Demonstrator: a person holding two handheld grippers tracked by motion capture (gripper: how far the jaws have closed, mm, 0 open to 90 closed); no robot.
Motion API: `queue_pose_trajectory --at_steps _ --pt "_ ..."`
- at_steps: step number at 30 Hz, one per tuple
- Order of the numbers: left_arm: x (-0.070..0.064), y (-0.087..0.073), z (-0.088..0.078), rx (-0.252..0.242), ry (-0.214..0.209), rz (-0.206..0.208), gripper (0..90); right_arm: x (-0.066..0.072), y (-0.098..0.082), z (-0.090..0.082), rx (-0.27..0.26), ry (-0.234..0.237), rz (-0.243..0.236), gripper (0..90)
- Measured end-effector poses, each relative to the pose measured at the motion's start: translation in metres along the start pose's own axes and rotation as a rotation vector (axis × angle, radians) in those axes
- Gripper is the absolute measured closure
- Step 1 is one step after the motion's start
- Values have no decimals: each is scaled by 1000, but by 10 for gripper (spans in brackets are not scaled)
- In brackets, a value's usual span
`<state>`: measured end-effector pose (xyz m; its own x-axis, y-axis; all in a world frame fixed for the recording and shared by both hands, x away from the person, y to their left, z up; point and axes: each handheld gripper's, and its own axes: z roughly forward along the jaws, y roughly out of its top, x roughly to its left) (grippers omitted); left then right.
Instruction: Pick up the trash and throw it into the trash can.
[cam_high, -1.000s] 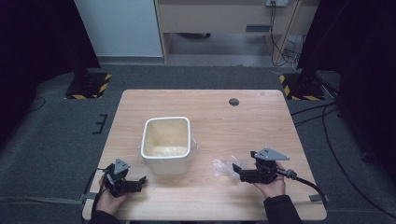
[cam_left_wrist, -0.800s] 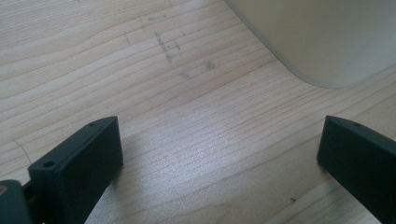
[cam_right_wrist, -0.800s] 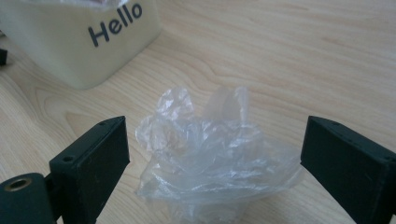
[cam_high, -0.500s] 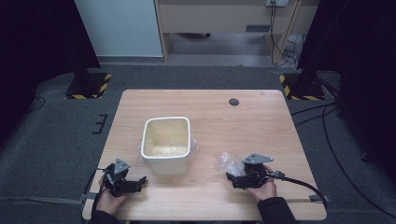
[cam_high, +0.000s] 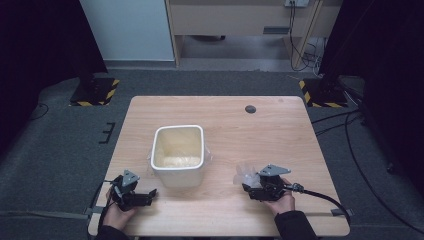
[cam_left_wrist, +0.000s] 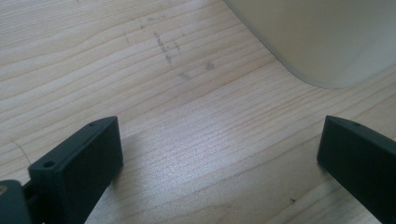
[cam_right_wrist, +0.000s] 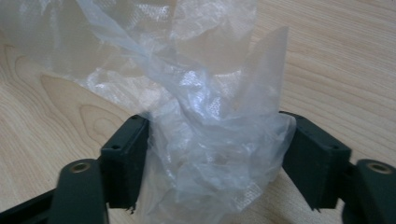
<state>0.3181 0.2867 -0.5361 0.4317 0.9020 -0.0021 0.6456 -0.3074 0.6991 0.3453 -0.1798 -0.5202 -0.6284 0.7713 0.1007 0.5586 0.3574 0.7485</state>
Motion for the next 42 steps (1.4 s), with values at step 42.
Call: queue_pose_trajectory --at_steps 42 --pt "-1 1 1 1 -2 3 0 -25 85 -99 -471 -2 65 399"
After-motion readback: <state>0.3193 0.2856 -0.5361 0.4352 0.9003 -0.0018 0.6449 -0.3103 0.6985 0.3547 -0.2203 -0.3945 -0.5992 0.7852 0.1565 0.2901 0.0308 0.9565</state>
